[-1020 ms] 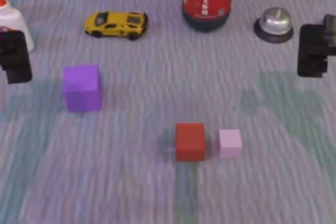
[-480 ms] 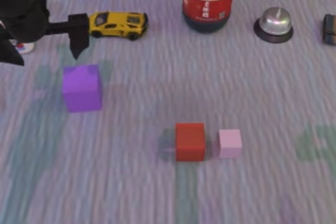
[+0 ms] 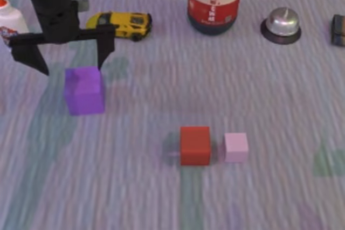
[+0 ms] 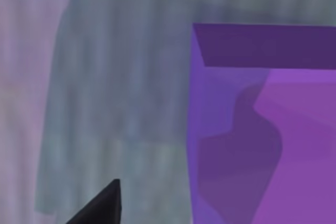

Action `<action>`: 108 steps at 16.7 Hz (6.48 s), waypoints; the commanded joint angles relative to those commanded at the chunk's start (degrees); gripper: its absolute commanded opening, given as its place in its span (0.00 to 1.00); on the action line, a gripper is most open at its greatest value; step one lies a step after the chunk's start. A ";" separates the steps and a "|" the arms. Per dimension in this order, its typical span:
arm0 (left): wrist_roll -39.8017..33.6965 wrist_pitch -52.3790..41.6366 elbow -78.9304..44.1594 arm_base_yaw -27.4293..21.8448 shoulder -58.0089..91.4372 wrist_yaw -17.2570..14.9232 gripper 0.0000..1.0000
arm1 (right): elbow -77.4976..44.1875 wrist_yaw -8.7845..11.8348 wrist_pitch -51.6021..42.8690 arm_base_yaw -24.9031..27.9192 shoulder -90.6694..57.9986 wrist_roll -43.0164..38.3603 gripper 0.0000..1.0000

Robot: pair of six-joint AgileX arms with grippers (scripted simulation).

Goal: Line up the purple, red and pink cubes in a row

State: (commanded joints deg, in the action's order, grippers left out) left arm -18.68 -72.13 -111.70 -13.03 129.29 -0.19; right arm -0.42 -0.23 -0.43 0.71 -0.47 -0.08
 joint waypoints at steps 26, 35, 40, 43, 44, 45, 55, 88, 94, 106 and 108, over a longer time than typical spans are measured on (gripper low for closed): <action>0.05 17.12 12.00 0.03 5.39 -0.07 0.55 | 0.42 0.23 0.43 -0.14 0.47 0.08 1.00; 0.05 17.12 12.00 0.03 5.39 -0.07 0.00 | 0.42 0.23 0.43 -0.14 0.47 0.08 1.00; 0.05 17.12 12.00 0.03 5.39 -0.07 0.00 | 0.42 0.23 0.43 -0.14 0.47 0.08 1.00; 0.17 16.81 11.75 0.11 5.00 -0.01 0.00 | 0.42 0.23 0.43 -0.14 0.47 0.08 1.00; 0.17 16.01 11.05 0.15 4.81 -0.01 0.00 | 0.42 0.23 0.43 -0.14 0.47 0.08 1.00; 0.12 14.63 10.00 0.28 4.44 -0.01 0.00 | 0.42 0.23 0.43 -0.14 0.47 0.08 1.00; 0.14 3.80 2.96 0.87 1.01 0.05 0.00 | 0.42 0.23 0.43 -0.14 0.47 0.08 1.00; -13.23 22.31 32.20 -19.61 -9.96 0.09 0.23 | 0.42 0.23 0.43 -0.14 0.47 0.08 1.00; -13.23 22.31 32.20 -19.61 -9.96 0.09 0.68 | 0.42 0.23 0.43 -0.14 0.47 0.08 1.00; -13.23 22.31 32.20 -19.61 -9.96 0.09 1.00 | 0.42 0.23 0.43 -0.14 0.47 0.08 1.00; -13.21 22.10 31.99 -19.53 -10.05 0.09 1.00 | 0.42 0.23 0.43 -0.14 0.47 0.08 1.00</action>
State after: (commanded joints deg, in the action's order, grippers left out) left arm -31.89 -50.03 -79.71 -32.56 119.25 -0.10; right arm 0.00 0.00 0.00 0.57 0.00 0.00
